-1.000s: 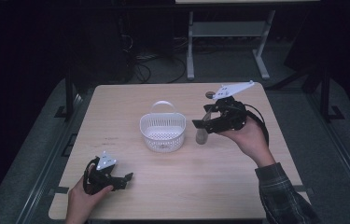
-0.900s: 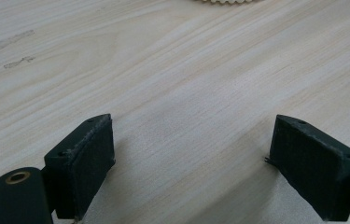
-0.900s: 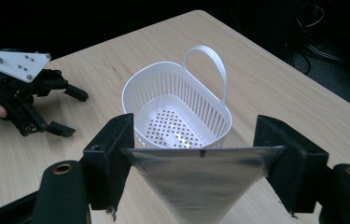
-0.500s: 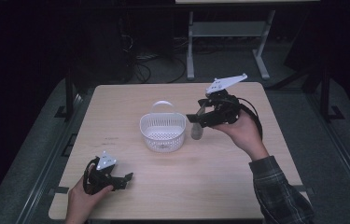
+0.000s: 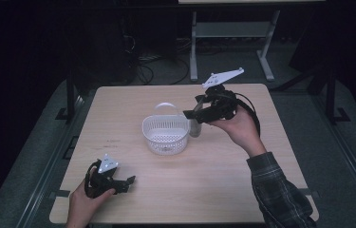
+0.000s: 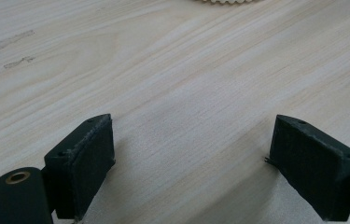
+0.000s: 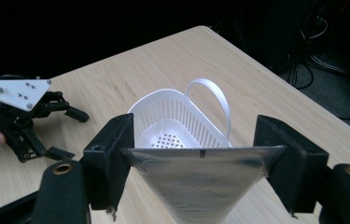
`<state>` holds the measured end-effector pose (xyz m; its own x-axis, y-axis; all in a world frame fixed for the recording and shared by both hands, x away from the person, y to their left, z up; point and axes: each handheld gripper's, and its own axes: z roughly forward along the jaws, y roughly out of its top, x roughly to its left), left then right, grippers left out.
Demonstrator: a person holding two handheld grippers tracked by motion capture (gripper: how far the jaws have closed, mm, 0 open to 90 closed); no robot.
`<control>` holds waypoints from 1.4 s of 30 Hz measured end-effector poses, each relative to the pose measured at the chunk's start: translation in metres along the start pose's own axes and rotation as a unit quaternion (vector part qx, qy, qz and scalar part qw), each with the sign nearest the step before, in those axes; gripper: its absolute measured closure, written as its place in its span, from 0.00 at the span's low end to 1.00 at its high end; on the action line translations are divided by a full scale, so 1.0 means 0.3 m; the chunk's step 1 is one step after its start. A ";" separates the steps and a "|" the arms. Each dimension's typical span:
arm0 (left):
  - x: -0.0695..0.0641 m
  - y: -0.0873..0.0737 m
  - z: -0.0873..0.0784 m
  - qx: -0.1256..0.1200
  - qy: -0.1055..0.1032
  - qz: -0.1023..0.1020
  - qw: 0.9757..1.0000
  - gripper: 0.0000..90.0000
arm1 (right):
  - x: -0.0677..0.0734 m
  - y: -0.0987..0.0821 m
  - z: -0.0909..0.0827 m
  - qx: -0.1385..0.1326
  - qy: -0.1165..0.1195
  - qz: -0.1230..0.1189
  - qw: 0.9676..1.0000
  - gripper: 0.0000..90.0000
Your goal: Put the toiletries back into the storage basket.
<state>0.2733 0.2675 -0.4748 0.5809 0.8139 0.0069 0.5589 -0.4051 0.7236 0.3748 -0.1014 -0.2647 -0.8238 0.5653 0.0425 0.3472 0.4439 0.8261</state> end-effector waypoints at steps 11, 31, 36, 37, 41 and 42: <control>0.000 0.000 0.000 0.000 0.000 0.000 1.000 0.14 | 0.005 0.043 0.038 0.001 0.003 -0.004 1.000 0.33; 0.001 0.000 0.000 0.000 0.000 0.001 1.000 0.14 | 0.013 0.075 0.130 0.005 0.015 -0.008 1.000 0.33; 0.000 0.000 0.001 -0.001 0.001 0.001 1.000 0.14 | 0.009 0.067 0.153 0.010 0.016 -0.005 1.000 0.33; 0.000 0.000 0.001 -0.001 0.001 0.001 1.000 0.14 | 0.007 0.064 0.158 0.010 0.017 -0.005 1.000 0.33; 0.000 0.000 0.001 -0.001 0.001 0.001 1.000 0.14 | 0.002 0.053 0.174 0.010 0.021 -0.001 1.000 0.33; 0.000 -0.001 0.001 -0.001 0.001 0.000 1.000 0.14 | 0.001 0.050 0.178 0.010 0.021 0.000 1.000 0.33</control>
<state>0.2734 0.2674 -0.4751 0.5799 0.8147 0.0095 0.5568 -0.4048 0.7254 0.4036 -0.0572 -0.2822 -0.8416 0.5361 0.0664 0.3560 0.4580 0.8146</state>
